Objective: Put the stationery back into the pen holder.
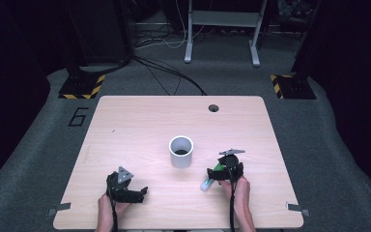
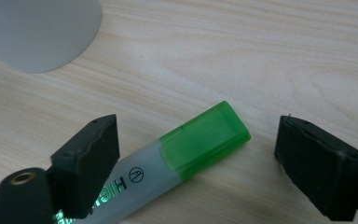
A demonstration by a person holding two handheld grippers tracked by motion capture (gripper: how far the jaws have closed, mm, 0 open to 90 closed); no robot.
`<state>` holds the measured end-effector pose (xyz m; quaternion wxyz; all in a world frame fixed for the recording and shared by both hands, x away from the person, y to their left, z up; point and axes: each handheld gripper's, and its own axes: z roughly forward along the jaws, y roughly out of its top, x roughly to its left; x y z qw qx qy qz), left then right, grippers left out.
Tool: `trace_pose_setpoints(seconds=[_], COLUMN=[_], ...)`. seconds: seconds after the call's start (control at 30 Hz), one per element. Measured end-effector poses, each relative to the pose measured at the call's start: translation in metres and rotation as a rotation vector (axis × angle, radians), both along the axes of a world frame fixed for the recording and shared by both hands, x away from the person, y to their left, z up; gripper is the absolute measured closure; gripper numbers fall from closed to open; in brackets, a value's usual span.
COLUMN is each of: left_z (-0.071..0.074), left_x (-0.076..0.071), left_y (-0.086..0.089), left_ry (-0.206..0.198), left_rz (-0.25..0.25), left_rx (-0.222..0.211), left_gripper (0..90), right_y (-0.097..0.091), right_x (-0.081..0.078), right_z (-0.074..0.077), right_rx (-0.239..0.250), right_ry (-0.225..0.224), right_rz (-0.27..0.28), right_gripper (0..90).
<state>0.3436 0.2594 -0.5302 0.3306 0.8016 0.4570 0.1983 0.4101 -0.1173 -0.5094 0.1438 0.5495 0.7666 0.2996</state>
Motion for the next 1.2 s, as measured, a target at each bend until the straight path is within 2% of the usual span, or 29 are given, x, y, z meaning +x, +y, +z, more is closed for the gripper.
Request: trace_pose_setpoints(seconds=[0.03,0.07,0.33,0.57,0.63,0.7,0.73,0.77,0.97,1.1,1.2], left_z=[0.0,0.0,0.001,0.001,0.001,0.0,0.0,0.001,0.001,0.0,0.001], left_x=[0.0,0.0,0.0,0.0,0.0,0.0,0.0,0.0,0.0,0.0,0.0], left_y=[0.0,0.0,0.001,0.001,0.001,0.001,0.0,0.001,0.001,0.0,0.001], left_ry=[0.0,0.0,0.007,0.006,0.007,0.005,0.004,0.007,0.009,0.006,0.007], left_rz=[0.0,0.002,-0.006,-0.006,-0.008,-0.006,-0.002,-0.007,-0.008,-0.004,-0.007], left_rx=[0.0,-0.002,0.006,0.009,0.006,0.006,0.002,0.005,0.004,-0.001,0.004], left_gripper=[0.1,0.2,0.1,0.1,0.1,0.1,0.1,0.2,0.2,0.2,0.2], right_y=[0.0,0.005,0.005,-0.003,-0.003,-0.004,-0.005,-0.005,-0.003,-0.003,-0.004], right_x=[0.0,-0.001,-0.006,-0.009,-0.009,-0.009,-0.009,-0.01,-0.018,-0.022,-0.022], right_z=[0.0,-0.001,0.002,0.004,0.004,0.005,0.005,0.005,0.006,0.007,0.007], right_rx=[0.0,-0.012,-0.039,-0.05,-0.049,-0.051,-0.043,-0.038,-0.069,-0.1,-0.113], right_ry=[0.0,0.013,0.008,0.007,0.008,0.01,0.017,0.024,0.028,0.041,0.032], right_rz=[0.0,-0.001,-0.012,0.012,0.038,0.061,0.07,0.066,0.073,0.063,0.07], right_gripper=[13.8,17.5,35.9,52.7,57.4,57.6,50.8,49.1,52.3,57.0,61.9])
